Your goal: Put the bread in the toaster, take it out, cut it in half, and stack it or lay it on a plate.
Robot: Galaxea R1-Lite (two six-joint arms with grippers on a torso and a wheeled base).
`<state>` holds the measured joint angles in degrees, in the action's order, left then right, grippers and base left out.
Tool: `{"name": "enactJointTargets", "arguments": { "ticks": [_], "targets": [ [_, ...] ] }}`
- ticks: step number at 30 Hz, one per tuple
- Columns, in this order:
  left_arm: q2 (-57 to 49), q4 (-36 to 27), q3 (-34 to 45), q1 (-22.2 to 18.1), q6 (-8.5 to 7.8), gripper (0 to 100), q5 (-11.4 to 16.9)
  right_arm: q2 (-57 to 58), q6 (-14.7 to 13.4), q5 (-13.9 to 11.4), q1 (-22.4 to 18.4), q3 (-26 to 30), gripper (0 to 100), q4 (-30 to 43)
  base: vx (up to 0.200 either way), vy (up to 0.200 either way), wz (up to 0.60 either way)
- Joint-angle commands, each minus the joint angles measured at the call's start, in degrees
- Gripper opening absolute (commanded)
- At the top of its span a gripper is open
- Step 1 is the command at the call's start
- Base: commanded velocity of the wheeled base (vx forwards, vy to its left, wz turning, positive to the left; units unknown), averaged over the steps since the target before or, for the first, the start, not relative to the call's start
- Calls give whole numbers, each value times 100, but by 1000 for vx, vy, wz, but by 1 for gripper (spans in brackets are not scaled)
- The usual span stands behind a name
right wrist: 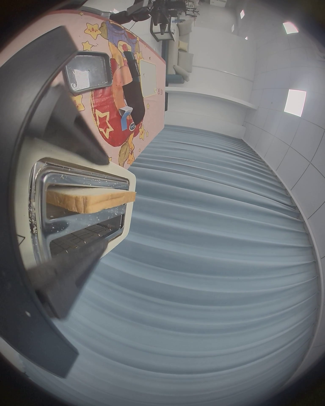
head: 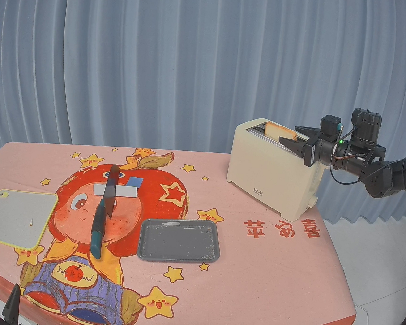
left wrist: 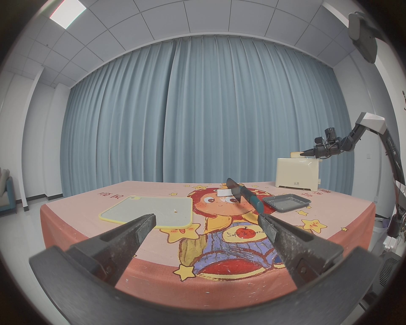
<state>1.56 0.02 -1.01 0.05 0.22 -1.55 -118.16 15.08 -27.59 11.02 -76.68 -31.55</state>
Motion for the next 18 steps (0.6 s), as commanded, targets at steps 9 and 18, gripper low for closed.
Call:
{"name": "enactJointTargets", "arguments": {
  "ticks": [9,18],
  "targets": [
    [2,-2,101,4,4,100,-3,65,4,-1,23,57,0,0,0,0,0],
    [2,6,101,4,-4,100,-3,417,-49,-1,76,39,0,8,0,0,0]
  ]
}}
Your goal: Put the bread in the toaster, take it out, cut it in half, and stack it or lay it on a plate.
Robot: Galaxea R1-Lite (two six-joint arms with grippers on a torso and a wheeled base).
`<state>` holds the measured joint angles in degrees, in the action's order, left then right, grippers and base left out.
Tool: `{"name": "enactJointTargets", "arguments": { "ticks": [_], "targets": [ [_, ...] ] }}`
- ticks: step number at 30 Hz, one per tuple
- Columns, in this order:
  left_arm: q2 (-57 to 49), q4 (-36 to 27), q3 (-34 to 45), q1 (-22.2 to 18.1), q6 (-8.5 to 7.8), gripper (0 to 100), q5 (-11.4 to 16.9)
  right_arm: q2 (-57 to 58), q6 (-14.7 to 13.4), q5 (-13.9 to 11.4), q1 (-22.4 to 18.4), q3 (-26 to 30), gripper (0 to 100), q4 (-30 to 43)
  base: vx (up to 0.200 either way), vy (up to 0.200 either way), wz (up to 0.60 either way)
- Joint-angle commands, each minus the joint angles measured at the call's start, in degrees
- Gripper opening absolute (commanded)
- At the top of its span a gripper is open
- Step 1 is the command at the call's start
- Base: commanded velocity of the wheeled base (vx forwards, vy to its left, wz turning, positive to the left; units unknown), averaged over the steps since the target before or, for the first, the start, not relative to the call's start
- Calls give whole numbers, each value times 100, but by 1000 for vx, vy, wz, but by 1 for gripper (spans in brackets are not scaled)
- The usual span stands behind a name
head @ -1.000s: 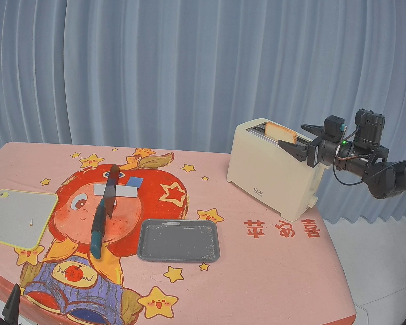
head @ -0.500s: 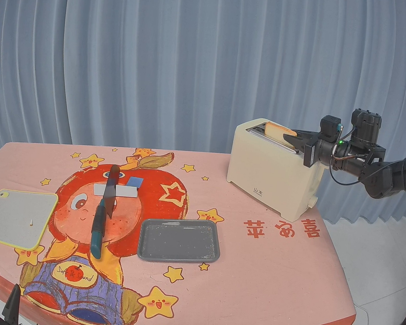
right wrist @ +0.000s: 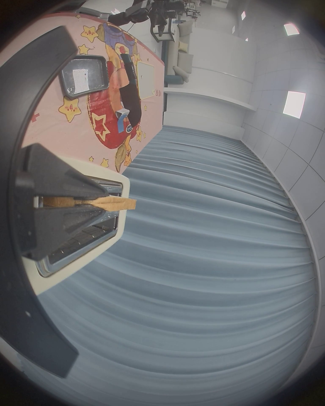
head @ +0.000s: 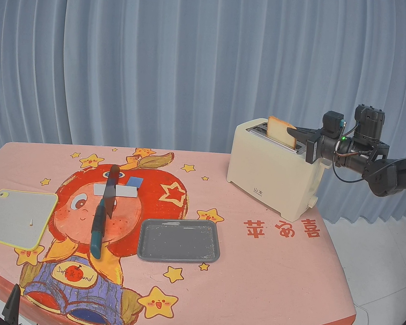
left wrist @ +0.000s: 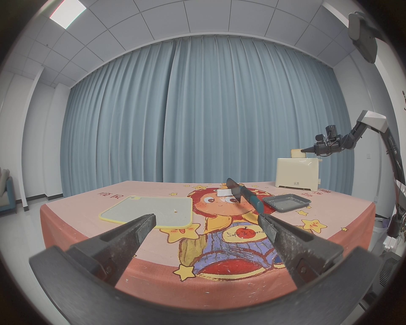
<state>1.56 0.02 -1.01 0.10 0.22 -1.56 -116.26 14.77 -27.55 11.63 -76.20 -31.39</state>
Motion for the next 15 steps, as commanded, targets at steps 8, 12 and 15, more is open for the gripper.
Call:
{"name": "enactJointTargets", "arguments": {
  "ticks": [8,12,15],
  "targets": [
    [2,-2,101,-1,4,100,-2,570,-71,74,-29,141,0,-69,0,0,0],
    [2,-2,101,-1,4,100,-2,798,-80,74,-47,229,0,-113,0,0,0],
    [2,-2,101,-1,-4,100,-2,983,-150,74,-38,299,0,-122,0,0,0]
  ]
}}
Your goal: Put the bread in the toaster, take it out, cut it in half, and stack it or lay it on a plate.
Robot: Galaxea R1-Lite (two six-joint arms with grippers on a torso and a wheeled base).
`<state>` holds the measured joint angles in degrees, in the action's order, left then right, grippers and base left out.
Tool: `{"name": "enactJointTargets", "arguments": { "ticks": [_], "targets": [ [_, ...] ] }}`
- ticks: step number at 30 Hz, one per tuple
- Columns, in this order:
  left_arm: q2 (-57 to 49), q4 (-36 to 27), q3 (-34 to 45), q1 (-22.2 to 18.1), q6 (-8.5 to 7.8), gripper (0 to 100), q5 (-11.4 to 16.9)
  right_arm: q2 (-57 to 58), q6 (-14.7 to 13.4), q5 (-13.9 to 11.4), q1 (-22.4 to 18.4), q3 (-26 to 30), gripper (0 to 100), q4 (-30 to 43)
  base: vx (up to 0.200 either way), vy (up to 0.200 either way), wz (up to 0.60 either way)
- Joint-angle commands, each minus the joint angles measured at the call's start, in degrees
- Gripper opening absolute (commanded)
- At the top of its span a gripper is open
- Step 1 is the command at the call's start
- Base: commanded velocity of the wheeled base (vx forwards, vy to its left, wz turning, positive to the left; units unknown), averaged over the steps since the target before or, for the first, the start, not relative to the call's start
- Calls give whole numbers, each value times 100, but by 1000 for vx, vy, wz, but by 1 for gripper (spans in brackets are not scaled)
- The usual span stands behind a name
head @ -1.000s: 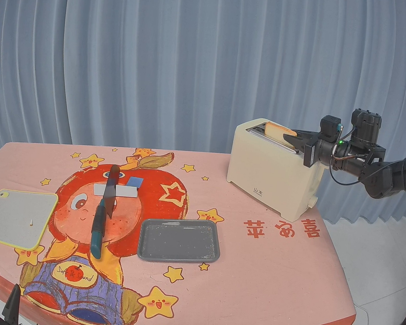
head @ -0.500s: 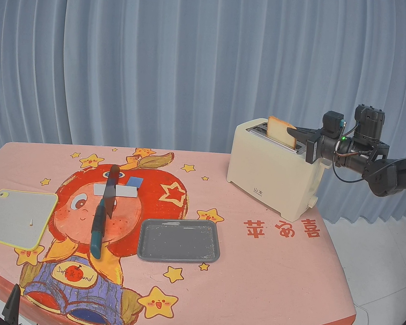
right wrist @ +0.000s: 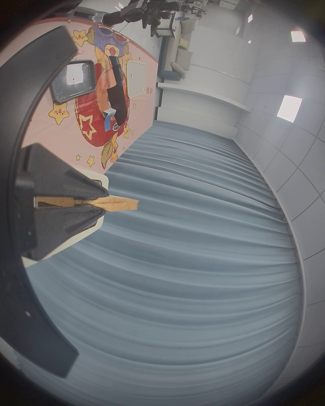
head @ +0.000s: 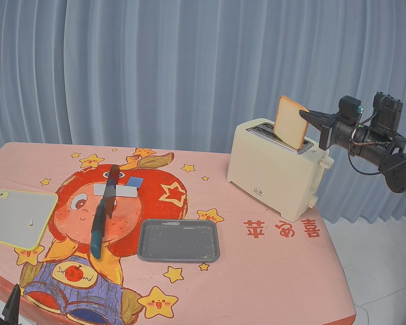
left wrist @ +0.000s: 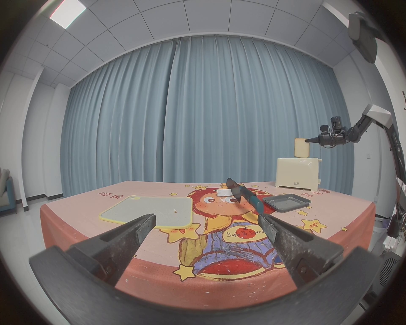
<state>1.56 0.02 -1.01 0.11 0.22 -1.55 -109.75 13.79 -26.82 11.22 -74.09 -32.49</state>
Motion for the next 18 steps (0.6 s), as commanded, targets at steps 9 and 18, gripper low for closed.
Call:
{"name": "enactJointTargets", "arguments": {
  "ticks": [9,18],
  "targets": [
    [2,-2,101,-2,4,100,-3,815,-166,177,12,290,0,-12,0,0,0],
    [2,-2,101,-2,4,100,-3,1386,-306,326,65,818,0,-161,0,0,0]
  ]
}}
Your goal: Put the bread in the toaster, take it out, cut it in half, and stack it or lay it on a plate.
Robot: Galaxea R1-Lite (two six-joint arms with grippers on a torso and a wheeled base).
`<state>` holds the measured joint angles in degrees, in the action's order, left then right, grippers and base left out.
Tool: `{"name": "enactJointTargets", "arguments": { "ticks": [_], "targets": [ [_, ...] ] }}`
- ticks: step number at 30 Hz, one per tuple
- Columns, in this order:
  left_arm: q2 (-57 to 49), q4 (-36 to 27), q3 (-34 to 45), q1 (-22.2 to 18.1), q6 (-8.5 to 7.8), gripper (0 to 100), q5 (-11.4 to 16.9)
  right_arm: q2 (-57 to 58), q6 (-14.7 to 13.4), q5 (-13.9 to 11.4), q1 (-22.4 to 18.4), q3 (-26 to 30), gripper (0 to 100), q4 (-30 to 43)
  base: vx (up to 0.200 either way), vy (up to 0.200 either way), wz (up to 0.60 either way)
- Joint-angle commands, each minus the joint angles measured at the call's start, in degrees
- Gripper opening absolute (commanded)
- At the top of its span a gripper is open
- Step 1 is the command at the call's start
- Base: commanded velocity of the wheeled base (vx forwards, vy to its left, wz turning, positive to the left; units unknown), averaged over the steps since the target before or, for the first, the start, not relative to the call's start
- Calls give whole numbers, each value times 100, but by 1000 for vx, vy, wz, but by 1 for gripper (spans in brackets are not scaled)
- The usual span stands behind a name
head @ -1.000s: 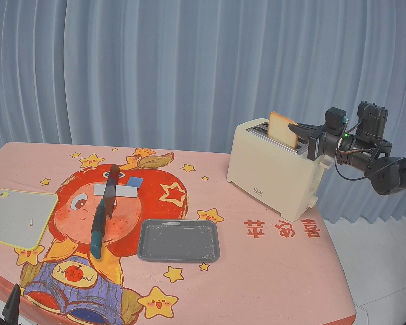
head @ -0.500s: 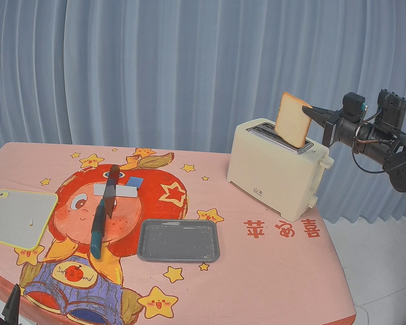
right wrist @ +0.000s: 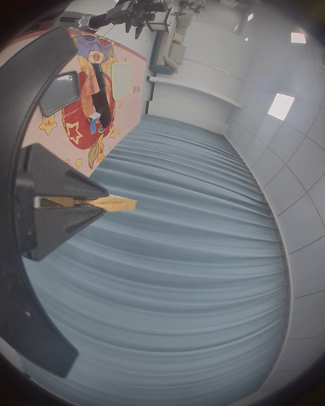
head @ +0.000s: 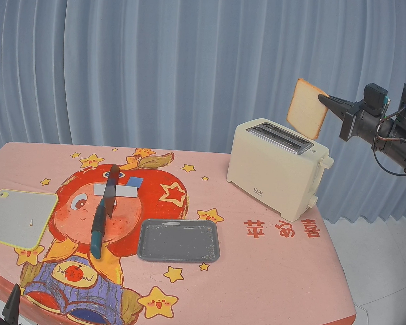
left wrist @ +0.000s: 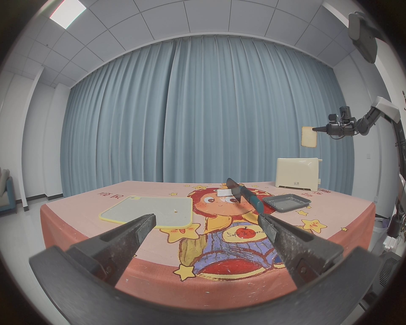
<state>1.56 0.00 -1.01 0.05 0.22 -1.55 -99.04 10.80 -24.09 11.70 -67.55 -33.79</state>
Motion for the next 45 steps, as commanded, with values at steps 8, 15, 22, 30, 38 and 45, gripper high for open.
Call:
{"name": "enactJointTargets", "arguments": {
  "ticks": [8,15,22,30,38,45],
  "targets": [
    [2,0,101,4,-4,100,-3,587,-87,89,104,506,0,-145,0,0,0],
    [2,0,101,4,4,100,-3,737,-192,80,236,866,0,-259,0,0,0],
    [2,0,101,4,4,100,-3,921,-263,132,508,1244,0,-312,0,0,0],
    [2,0,101,4,-4,100,-3,1018,-263,220,684,1604,0,-312,0,0,0],
    [2,9,101,4,4,100,-3,1150,-271,229,746,1886,0,-312,0,0,0],
    [2,9,101,4,4,100,-3,1449,-465,220,886,2343,0,-321,0,0,0]
  ]
}}
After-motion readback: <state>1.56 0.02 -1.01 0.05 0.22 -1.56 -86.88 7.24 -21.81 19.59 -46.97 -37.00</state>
